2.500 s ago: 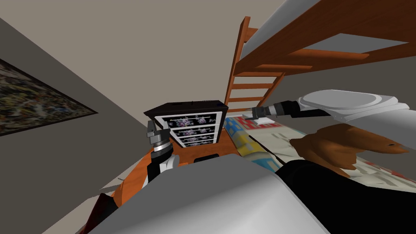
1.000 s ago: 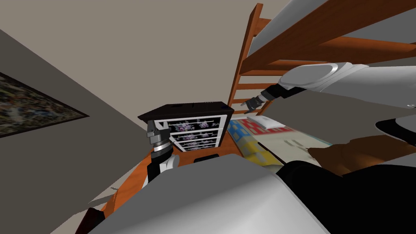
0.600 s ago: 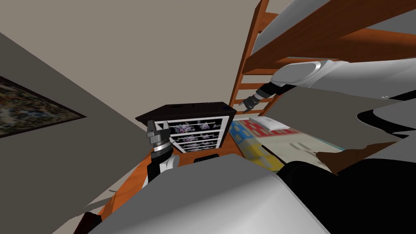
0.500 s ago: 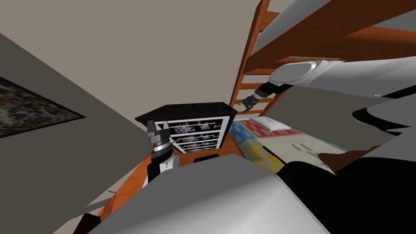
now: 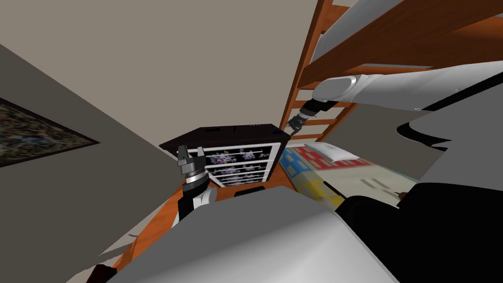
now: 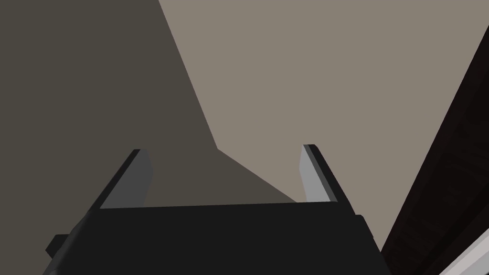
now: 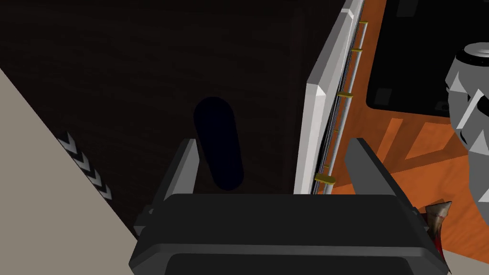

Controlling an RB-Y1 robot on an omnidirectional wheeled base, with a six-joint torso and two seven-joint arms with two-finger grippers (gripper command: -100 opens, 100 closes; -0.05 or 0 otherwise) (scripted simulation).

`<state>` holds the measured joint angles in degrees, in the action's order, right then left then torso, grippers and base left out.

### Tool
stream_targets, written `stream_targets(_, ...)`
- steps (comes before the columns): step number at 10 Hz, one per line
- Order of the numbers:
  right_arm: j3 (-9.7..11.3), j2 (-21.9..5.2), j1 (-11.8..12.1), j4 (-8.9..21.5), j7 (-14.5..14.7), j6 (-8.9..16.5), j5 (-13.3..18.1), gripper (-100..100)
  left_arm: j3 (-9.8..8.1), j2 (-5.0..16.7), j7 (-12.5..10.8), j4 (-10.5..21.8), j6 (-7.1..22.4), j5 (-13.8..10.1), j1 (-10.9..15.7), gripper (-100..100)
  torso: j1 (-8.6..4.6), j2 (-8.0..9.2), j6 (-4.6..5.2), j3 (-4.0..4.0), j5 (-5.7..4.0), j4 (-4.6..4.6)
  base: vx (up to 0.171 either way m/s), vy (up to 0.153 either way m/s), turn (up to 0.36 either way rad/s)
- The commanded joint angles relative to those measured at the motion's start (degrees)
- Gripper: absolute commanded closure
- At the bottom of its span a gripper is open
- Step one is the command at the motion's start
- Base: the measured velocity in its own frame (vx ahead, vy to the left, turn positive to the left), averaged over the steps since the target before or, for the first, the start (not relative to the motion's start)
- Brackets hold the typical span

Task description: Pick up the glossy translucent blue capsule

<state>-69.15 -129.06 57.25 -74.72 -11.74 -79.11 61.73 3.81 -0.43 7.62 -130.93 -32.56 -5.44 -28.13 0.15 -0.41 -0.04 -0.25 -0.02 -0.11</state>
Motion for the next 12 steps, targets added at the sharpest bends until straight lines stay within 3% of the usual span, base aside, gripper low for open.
stream_targets(1, -0.6, -1.8, 0.4, 0.0, -0.7, -0.8, 0.6, -100, 0.0, 0.0, 0.0, 0.0, 0.0, 0.0, 0.0, 0, 0.0, 0.0, 0.0, 0.0, 0.0, 0.0, 0.072, 0.017, 0.009)
stream_targets(5, -2.9, -8.8, 3.0, 2.5, -2.0, -4.0, 2.7, -100, 0.0, 0.0, 0.0, 0.0, 0.0, 0.0, 0.0, 0, 0.02, 0.07, 0.01, 0.04, 0.0, 0.02, 0.068, 0.016, 0.009)
stream_targets(7, -2.9, -9.1, 3.1, 2.7, -1.9, -4.0, 2.8, -100, 0.0, 0.0, 0.0, 0.0, 0.0, 0.0, 0.0, 0, -0.06, 0.17, 0.03, 0.1, -0.02, 0.04, 0.031, 0.001, 0.003)
stream_targets(8, -3.0, -9.2, 3.1, 2.7, -2.0, -4.2, 2.8, 0, 0.0, 0.0, 0.0, 0.0, 0.0, 0.0, 0.0, 0, -0.09, 0.28, 0.04, 0.16, -0.03, 0.07, 0.0, 0.0, 0.0)
stream_targets(9, -2.2, -8.8, 4.3, 2.3, -1.7, -2.3, 2.9, -100, 0.0, 0.0, 0.0, 0.0, 0.0, 0.0, 0.0, 0, -0.11, 0.35, 0.05, 0.21, -0.04, 0.1, -0.002, 0.012, 0.044)
stream_targets(11, -1.4, -8.3, 5.5, 2.0, -1.3, -0.4, 3.0, -100, 0.0, 0.0, 0.0, 0.0, 0.0, 0.0, 0.0, 0, -0.06, 0.42, 0.04, 0.25, -0.03, 0.11, -0.009, 0.018, 0.045)
stream_targets(12, -1.6, -8.4, 5.2, 1.7, -1.7, -0.9, 3.0, -100, 0.0, 0.0, 0.0, 0.0, 0.0, 0.0, 0.0, 0, -0.06, 0.44, 0.04, 0.26, -0.03, 0.11, -0.004, 0.007, 0.006)
